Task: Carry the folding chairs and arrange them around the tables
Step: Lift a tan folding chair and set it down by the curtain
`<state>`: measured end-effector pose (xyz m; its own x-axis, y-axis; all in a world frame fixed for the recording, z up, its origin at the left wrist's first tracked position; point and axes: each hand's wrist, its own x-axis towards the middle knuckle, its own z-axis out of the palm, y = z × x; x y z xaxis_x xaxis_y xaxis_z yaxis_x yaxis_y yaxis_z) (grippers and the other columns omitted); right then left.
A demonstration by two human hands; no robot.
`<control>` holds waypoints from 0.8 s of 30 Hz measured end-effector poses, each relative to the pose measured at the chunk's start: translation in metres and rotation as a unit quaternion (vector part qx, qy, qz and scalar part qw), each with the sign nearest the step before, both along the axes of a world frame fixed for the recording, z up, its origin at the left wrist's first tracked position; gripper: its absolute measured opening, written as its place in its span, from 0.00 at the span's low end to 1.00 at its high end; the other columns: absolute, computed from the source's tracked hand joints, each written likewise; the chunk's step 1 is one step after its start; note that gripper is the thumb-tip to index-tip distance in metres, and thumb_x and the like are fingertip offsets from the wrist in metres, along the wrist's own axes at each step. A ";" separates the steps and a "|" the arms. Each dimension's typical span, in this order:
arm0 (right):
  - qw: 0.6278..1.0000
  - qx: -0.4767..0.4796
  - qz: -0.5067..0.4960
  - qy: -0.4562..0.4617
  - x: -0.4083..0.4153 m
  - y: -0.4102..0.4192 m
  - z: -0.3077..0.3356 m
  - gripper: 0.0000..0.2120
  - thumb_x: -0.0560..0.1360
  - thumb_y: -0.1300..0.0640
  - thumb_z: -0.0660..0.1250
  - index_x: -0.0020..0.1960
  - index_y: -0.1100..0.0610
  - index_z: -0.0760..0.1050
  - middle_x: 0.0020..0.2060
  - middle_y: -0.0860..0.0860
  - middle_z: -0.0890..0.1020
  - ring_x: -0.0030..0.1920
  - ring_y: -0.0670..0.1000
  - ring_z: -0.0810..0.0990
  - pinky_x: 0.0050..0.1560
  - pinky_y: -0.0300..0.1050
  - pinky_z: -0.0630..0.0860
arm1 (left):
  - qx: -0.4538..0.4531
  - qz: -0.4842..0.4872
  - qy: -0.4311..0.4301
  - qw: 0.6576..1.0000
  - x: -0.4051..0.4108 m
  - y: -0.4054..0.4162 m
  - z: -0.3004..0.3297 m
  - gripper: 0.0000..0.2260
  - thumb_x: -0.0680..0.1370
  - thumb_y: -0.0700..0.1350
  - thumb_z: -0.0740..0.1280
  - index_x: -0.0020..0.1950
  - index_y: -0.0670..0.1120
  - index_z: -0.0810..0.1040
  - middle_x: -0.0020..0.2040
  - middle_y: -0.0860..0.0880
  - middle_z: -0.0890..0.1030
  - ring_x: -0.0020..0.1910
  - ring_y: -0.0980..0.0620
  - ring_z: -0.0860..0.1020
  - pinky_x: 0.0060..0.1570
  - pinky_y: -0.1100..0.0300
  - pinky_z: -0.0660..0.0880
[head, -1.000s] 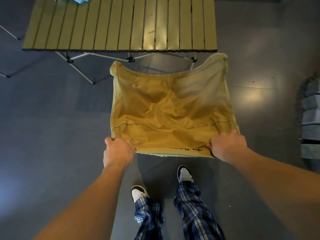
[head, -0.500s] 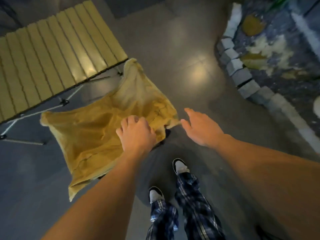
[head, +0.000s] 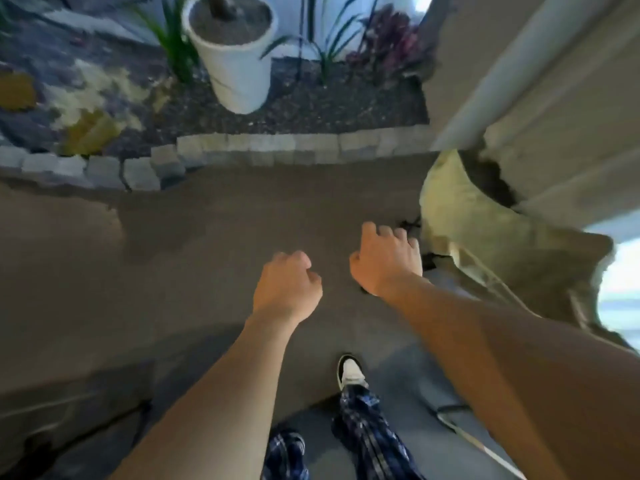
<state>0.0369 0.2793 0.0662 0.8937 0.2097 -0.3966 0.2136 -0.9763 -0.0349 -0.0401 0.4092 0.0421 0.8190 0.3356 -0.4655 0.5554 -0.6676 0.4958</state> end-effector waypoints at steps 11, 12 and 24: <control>0.936 -0.040 -0.282 0.209 0.036 -0.301 -0.046 0.16 0.75 0.59 0.61 0.62 0.51 0.72 0.62 0.55 0.74 0.65 0.61 0.69 0.63 0.58 0.65 | 0.102 -0.373 -0.005 0.922 0.142 -0.272 -0.039 0.29 0.76 0.43 0.67 0.75 0.56 0.62 0.74 0.50 0.62 0.74 0.43 0.58 0.68 0.43 0.65; 0.933 -0.035 -0.287 0.214 0.030 -0.313 -0.054 0.16 0.76 0.61 0.60 0.61 0.51 0.73 0.61 0.55 0.75 0.64 0.61 0.70 0.62 0.59 0.65 | 0.150 -0.404 0.014 0.902 0.145 -0.282 -0.045 0.26 0.76 0.43 0.66 0.72 0.56 0.66 0.73 0.51 0.65 0.74 0.43 0.57 0.68 0.43 0.62; 0.952 0.036 -0.248 0.174 0.017 -0.312 -0.073 0.20 0.76 0.65 0.54 0.62 0.50 0.75 0.55 0.56 0.79 0.56 0.62 0.78 0.56 0.54 0.71 | 0.307 -0.355 0.080 0.879 0.103 -0.249 -0.058 0.14 0.77 0.41 0.62 0.59 0.55 0.75 0.56 0.50 0.74 0.62 0.46 0.68 0.56 0.47 0.65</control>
